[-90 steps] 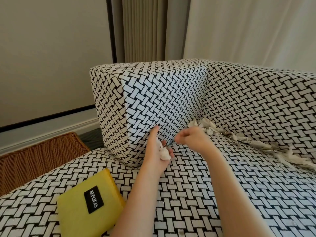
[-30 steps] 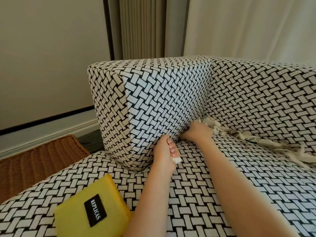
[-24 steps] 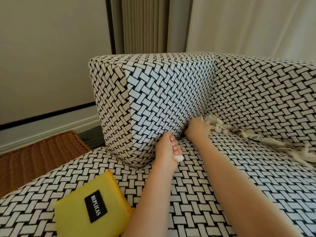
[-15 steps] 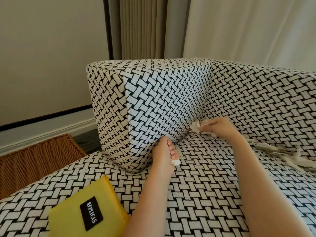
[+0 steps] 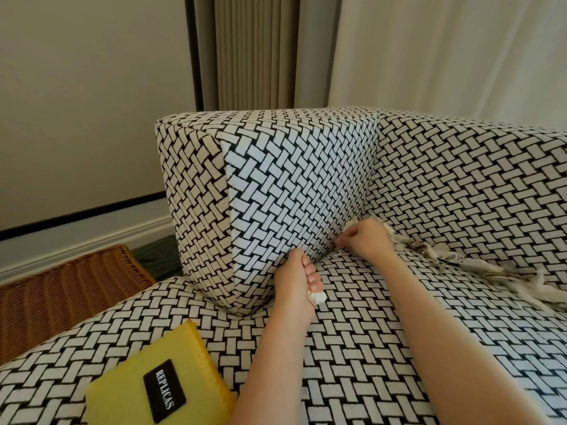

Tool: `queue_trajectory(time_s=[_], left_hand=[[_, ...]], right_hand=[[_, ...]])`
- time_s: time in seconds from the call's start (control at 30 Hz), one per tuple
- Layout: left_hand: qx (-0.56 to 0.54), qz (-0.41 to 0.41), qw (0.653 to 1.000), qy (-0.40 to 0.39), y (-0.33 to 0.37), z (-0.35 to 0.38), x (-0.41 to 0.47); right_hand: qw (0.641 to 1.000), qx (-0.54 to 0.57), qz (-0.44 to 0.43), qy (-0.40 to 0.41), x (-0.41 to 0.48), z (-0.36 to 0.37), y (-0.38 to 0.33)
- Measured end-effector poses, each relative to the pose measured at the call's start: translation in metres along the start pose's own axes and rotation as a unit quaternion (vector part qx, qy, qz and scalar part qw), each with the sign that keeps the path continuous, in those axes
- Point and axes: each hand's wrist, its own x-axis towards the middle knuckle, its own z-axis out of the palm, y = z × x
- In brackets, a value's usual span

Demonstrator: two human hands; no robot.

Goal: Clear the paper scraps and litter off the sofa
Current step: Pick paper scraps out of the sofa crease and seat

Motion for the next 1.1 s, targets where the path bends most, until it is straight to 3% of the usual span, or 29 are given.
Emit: queue_trajectory(time_s=[0.13,0.3,0.37,0.5,0.63,0.97,1.1], left_hand=[[0.0,0.012,1.0,0.005,-0.002,-0.001,0.0],[0.004,0.015,1.0,0.004,-0.002,-0.001,-0.002],[0.006,0.017,1.0,0.005,-0.002,-0.001,0.0],[0.005,0.02,1.0,0.006,-0.003,0.001,0.002],[0.007,0.023,1.0,0.006,-0.004,0.001,0.001],[0.025,0.03,0.999,0.018,-0.004,0.003,0.004],[-0.01,-0.002,1.0,0.002,-0.002,0.006,0.003]], right_hand=[[0.99,-0.129,0.054,-0.029,0.005,0.016,-0.015],[0.979,-0.197,0.055,0.03,0.004,0.023,-0.024],[0.987,-0.154,0.039,0.032,0.003,0.02,-0.017],[0.998,0.015,-0.038,-0.038,-0.002,0.003,0.0],[0.991,0.108,-0.023,-0.072,-0.007,-0.004,-0.001],[0.99,-0.125,-0.006,-0.065,-0.001,0.018,-0.021],[0.977,-0.205,-0.047,-0.041,-0.007,0.021,-0.022]])
